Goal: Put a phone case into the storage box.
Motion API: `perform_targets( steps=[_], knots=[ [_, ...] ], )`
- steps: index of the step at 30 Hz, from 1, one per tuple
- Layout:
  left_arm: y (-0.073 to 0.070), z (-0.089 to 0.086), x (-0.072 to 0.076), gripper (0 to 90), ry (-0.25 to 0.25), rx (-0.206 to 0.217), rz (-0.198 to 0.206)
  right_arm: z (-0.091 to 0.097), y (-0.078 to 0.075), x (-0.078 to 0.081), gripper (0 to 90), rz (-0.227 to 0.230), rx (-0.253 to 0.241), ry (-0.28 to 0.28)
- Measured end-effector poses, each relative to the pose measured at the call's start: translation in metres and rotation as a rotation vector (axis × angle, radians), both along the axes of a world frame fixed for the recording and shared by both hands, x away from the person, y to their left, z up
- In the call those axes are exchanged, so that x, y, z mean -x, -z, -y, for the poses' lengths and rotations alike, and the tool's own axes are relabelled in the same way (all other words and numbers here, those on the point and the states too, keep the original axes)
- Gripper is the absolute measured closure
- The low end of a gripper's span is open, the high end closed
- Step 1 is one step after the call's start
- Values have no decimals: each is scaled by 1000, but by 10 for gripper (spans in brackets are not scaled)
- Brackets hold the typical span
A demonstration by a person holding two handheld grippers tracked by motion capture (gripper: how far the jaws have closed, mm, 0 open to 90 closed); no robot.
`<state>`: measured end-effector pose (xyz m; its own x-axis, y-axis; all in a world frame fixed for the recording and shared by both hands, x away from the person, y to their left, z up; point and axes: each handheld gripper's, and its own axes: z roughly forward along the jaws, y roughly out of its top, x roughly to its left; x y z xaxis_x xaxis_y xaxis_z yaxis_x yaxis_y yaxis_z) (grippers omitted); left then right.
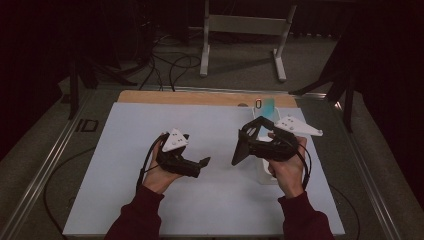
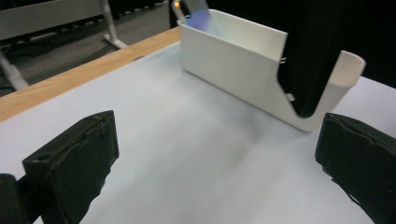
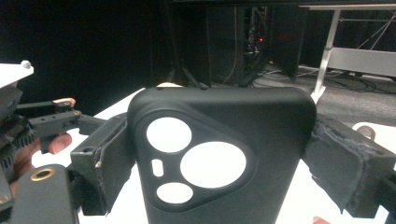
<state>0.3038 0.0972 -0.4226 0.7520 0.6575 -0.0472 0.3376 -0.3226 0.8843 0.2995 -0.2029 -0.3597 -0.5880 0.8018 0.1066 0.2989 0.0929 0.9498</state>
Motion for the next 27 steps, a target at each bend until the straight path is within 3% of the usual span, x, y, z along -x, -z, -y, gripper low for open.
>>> perform_targets(
  steps=[5,9,27],
  knots=[
    [0,-10,0,0,-30,-14,12,3,-1,-2,134,11,5,17],
    [1,-21,1,0,-93,-41,52,6,-1,-4,134,11,11,31],
    [8,-64,5,0,-187,-40,58,22,-7,-14,134,20,27,87]
  ],
)
